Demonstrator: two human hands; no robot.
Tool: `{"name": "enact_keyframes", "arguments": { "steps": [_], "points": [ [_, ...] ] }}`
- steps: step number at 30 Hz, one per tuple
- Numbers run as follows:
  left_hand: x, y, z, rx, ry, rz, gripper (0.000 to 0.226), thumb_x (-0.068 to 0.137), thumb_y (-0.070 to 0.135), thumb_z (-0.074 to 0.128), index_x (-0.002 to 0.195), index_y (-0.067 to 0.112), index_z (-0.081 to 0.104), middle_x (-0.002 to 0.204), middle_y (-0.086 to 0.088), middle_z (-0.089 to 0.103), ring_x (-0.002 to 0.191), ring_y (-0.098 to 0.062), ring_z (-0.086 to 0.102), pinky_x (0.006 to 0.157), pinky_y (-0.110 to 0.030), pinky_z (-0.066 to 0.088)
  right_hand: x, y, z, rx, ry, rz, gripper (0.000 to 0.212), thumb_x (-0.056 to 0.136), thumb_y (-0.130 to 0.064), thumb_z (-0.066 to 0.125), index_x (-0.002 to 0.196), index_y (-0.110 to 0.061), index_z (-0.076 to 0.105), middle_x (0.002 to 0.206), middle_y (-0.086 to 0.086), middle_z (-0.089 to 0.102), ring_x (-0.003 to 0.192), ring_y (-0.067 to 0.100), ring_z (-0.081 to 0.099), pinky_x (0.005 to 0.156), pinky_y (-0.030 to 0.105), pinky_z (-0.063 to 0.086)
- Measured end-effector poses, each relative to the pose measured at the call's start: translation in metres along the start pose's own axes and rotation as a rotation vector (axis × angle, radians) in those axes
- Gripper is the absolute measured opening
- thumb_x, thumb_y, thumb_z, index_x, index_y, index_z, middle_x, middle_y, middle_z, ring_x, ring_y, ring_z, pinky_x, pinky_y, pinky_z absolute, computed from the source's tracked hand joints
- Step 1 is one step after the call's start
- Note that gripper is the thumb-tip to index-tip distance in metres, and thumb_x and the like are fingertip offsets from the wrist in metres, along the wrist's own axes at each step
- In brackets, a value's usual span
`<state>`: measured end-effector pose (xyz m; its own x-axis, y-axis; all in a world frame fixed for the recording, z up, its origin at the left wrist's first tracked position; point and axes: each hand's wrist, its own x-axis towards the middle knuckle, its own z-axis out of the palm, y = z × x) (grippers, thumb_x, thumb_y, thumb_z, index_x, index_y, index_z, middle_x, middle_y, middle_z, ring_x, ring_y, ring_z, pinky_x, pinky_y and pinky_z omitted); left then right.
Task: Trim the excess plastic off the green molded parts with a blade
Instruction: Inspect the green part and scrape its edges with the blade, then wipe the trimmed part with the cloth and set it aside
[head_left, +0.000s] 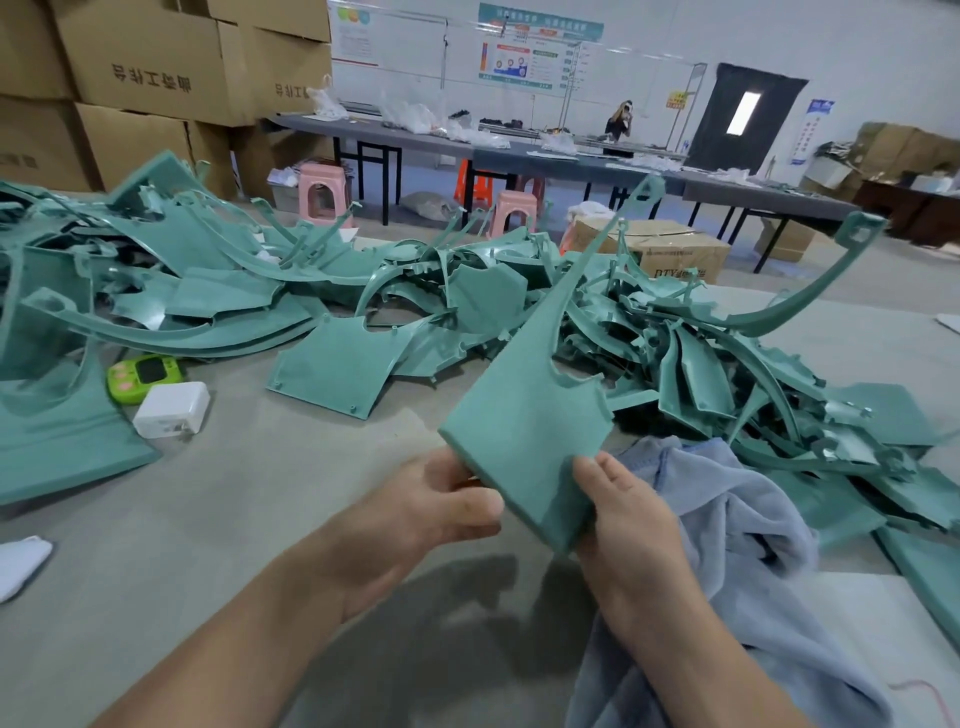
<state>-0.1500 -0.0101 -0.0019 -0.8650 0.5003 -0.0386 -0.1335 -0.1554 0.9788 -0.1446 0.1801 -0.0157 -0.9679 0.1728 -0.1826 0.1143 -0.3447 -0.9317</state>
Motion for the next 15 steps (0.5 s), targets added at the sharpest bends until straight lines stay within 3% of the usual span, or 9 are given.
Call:
{"name": "enact_keyframes", "arguments": {
  "steps": [2,5,7,9,11,13,15],
  "points": [
    [0.003,-0.003,0.013,0.006,0.253,0.026,0.033,0.086,0.008,0.075,0.119,0.010,0.070,0.118,-0.006,0.075,0.112,-0.024,0.070,0.105,-0.049,0.050,-0.005,0.005,0.005,-0.034,-0.082,0.061,0.021,0.104,-0.011,0.052,0.109,-0.008,0.072,0.105,0.014,0.078,0.090,0.028,0.075,0.077,0.042,0.063],
    [0.008,-0.005,0.021,-0.152,0.550,0.076,0.014,0.092,0.003,0.066,0.103,0.007,0.073,0.102,-0.008,0.079,0.096,-0.025,0.075,0.091,-0.043,0.059,-0.015,0.003,0.011,-0.215,-0.130,0.036,0.017,0.102,-0.009,0.058,0.100,-0.007,0.074,0.093,0.012,0.078,0.075,0.024,0.072,0.066,0.033,0.056],
    [0.009,-0.001,0.014,-0.233,0.634,0.125,0.015,0.090,-0.002,0.065,0.097,0.009,0.074,0.097,-0.007,0.079,0.089,-0.022,0.076,0.076,-0.035,0.062,-0.018,-0.009,0.003,-0.508,-0.005,-0.181,0.011,0.098,-0.014,0.063,0.096,-0.020,0.073,0.081,-0.001,0.077,0.066,0.014,0.068,0.059,0.025,0.049],
    [0.008,0.004,0.003,-0.210,0.708,0.175,0.015,0.086,-0.002,0.068,0.089,0.011,0.074,0.090,-0.002,0.079,0.082,-0.018,0.076,0.069,-0.030,0.058,-0.021,-0.029,-0.015,-0.945,0.224,-0.454,0.019,0.090,-0.028,0.069,0.106,-0.037,0.066,0.086,-0.014,0.076,0.080,0.006,0.069,0.067,0.025,0.049],
    [0.008,0.003,-0.008,0.004,0.866,0.222,0.002,0.077,0.010,0.073,0.076,0.010,0.072,0.073,0.004,0.077,0.073,-0.017,0.074,0.061,-0.027,0.053,-0.024,-0.047,-0.036,-1.406,0.466,-0.583,0.041,0.083,-0.043,0.070,0.123,-0.043,0.058,0.111,-0.012,0.073,0.109,0.017,0.064,0.088,0.038,0.049],
    [0.006,-0.001,-0.015,0.448,1.027,0.285,0.023,0.070,0.026,0.067,0.062,0.006,0.062,0.056,-0.006,0.064,0.058,-0.020,0.061,0.048,-0.028,0.042,-0.026,-0.052,-0.050,-1.692,0.545,-0.390,0.066,0.082,-0.062,0.066,0.140,-0.035,0.050,0.137,-0.002,0.062,0.126,0.028,0.053,0.103,0.045,0.039],
    [0.006,-0.006,-0.017,0.738,1.015,0.421,0.030,0.075,0.028,0.062,0.055,0.009,0.049,0.045,-0.007,0.045,0.055,-0.021,0.049,0.046,-0.026,0.032,-0.025,-0.047,-0.054,-1.805,0.465,-0.187,0.064,0.086,-0.064,0.061,0.141,-0.034,0.050,0.139,0.000,0.059,0.128,0.027,0.052,0.107,0.042,0.034]
  ]
}}
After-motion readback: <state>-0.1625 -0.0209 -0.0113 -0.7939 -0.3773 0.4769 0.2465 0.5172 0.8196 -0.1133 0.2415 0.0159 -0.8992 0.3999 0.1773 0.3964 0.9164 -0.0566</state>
